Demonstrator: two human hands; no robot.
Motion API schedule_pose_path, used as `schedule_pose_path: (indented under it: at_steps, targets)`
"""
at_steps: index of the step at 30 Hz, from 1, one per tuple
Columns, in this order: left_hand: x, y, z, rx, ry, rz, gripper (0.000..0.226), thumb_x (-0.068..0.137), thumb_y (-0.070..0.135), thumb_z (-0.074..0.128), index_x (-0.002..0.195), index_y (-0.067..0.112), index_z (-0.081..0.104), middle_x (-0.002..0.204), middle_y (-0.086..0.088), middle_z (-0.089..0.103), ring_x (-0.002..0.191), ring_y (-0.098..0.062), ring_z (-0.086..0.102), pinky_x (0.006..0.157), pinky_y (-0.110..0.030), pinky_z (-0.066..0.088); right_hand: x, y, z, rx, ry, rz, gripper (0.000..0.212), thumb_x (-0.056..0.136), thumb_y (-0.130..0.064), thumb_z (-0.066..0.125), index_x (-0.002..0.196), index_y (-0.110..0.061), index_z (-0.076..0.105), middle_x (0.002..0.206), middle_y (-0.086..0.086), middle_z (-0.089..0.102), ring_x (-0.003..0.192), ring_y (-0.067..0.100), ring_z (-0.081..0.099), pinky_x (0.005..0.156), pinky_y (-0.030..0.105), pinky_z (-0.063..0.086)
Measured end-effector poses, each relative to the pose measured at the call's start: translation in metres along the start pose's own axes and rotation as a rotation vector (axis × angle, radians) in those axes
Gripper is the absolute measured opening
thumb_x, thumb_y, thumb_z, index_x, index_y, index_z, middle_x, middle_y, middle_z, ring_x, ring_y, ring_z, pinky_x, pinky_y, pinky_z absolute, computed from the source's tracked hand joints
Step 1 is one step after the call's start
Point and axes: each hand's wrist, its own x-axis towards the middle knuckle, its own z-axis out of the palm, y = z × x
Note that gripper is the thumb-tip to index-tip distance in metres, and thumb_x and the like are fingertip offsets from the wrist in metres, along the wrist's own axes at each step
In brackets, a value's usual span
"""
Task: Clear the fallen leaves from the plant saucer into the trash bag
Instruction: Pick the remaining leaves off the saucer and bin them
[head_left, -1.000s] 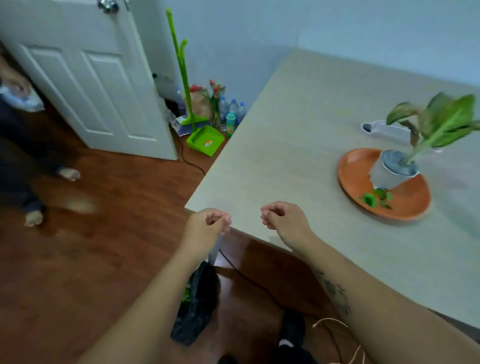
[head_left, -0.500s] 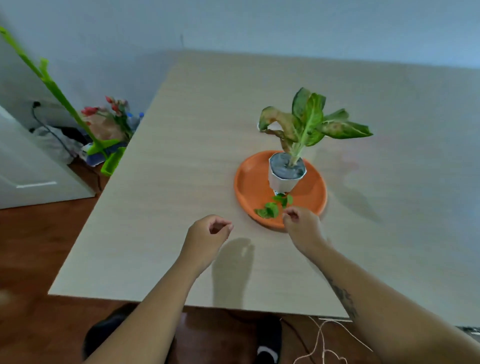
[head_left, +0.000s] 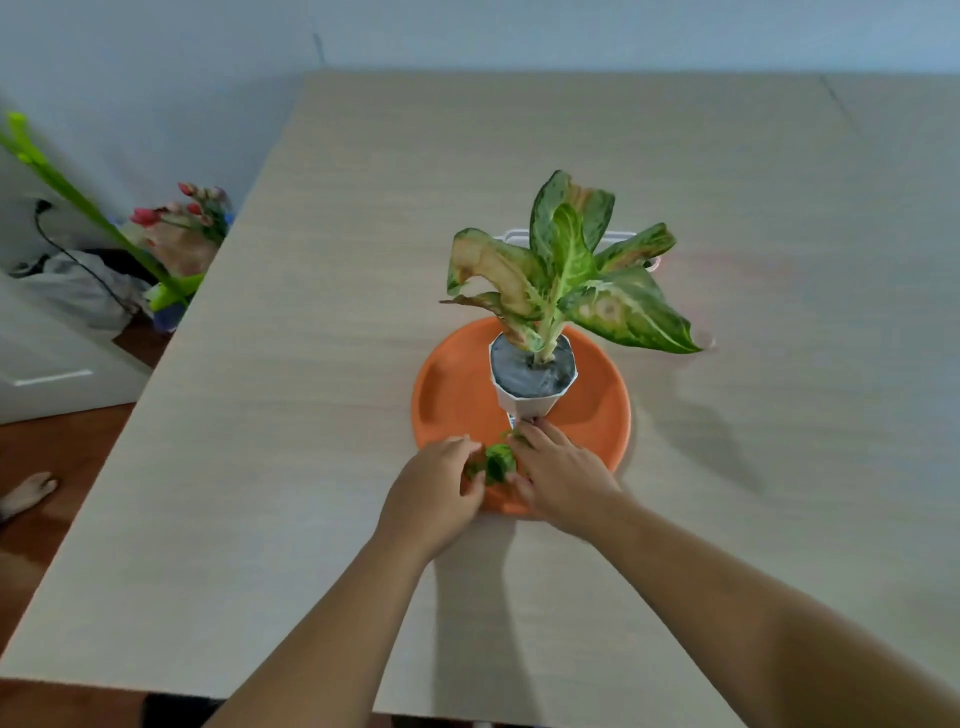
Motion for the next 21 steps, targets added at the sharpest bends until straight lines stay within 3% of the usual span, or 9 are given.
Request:
schedule_pose_path:
  at_steps: [5, 8, 14, 18, 21]
  targets:
    - [0.024, -0.001, 0.009, 0.117, -0.151, 0.075, 0.056, 0.094, 0.037, 0.054, 0.146, 0.02, 0.041, 0.152, 0.002, 0.041, 0.139, -0.016, 0.035, 0.113, -0.029, 0.028, -0.019, 0.008, -0.002, 0.101, -0.032, 0.005, 0.044, 0.1, -0.036, 0.037, 0.139, -0.017, 0.045, 0.148, 0.0, 0.039, 0.138, 0.018, 0.032, 0.111, 0.033, 0.029]
    - [0.033, 0.001, 0.014, 0.197, -0.236, 0.119, 0.056, 0.093, 0.039, 0.054, 0.145, 0.019, 0.041, 0.152, 0.002, 0.037, 0.135, -0.023, 0.034, 0.11, -0.034, 0.032, -0.02, 0.014, -0.01, 0.23, 0.006, 0.099, 0.044, 0.098, -0.032, 0.044, 0.141, -0.021, 0.043, 0.147, -0.003, 0.039, 0.135, 0.017, 0.034, 0.109, 0.035, 0.034]
    - [0.047, 0.001, 0.021, 0.154, -0.267, 0.084, 0.057, 0.078, 0.047, 0.069, 0.126, 0.022, 0.051, 0.128, 0.001, 0.041, 0.118, -0.024, 0.039, 0.093, -0.042, 0.047, -0.002, 0.023, -0.008, 0.18, -0.027, 0.163, 0.059, 0.083, -0.037, 0.066, 0.138, -0.024, 0.047, 0.141, -0.005, 0.042, 0.126, 0.022, 0.036, 0.107, 0.04, 0.036]
    - [0.053, 0.0, 0.024, 0.157, -0.237, 0.099, 0.048, 0.084, 0.042, 0.066, 0.126, 0.025, 0.051, 0.123, -0.002, 0.043, 0.114, -0.022, 0.041, 0.086, -0.04, 0.049, 0.0, 0.021, -0.001, 0.232, -0.031, 0.208, 0.055, 0.079, -0.03, 0.073, 0.131, -0.025, 0.055, 0.126, 0.002, 0.044, 0.115, 0.024, 0.039, 0.101, 0.037, 0.04]
    - [0.054, -0.003, 0.025, 0.108, -0.222, 0.14, 0.032, 0.085, 0.034, 0.065, 0.112, 0.021, 0.056, 0.105, 0.0, 0.044, 0.102, -0.021, 0.046, 0.077, -0.038, 0.049, 0.0, 0.018, 0.003, 0.277, -0.011, 0.247, 0.045, 0.082, -0.025, 0.072, 0.125, -0.025, 0.058, 0.116, 0.003, 0.045, 0.106, 0.024, 0.042, 0.096, 0.035, 0.041]
